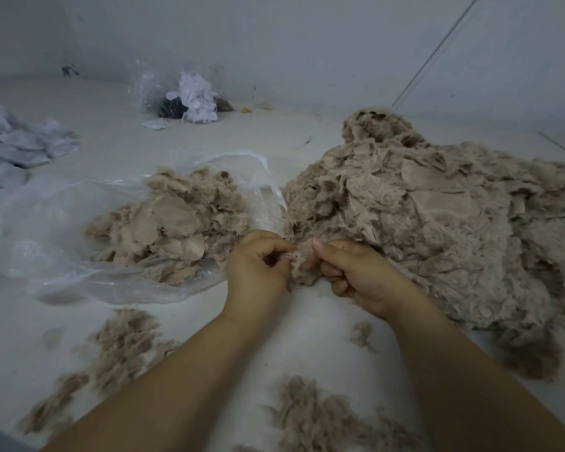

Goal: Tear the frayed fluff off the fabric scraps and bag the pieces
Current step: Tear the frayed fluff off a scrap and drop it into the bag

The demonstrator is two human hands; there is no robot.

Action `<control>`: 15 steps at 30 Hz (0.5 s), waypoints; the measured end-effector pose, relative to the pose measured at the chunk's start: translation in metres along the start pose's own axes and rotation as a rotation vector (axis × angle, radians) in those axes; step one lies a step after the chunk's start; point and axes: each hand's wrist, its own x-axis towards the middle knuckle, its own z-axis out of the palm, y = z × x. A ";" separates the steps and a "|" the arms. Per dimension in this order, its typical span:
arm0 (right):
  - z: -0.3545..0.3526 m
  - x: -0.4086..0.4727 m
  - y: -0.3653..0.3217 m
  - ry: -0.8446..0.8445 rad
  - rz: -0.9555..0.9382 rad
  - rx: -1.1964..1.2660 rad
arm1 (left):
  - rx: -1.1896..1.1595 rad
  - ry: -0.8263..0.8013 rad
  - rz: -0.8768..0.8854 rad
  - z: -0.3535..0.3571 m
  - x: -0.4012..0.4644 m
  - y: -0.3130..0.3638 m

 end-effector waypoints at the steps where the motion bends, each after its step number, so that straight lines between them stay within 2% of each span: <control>1: 0.000 -0.001 -0.001 -0.022 -0.009 0.006 | -0.012 -0.009 0.001 0.000 0.000 0.002; 5: 0.001 0.000 0.000 -0.004 -0.009 -0.062 | -0.072 -0.077 -0.001 0.002 -0.002 0.006; 9: 0.002 0.001 0.001 0.037 0.008 -0.095 | -0.012 -0.103 0.020 0.003 0.000 0.005; 15: 0.001 0.002 0.003 0.053 0.024 -0.014 | 0.004 0.033 -0.139 0.002 0.005 -0.003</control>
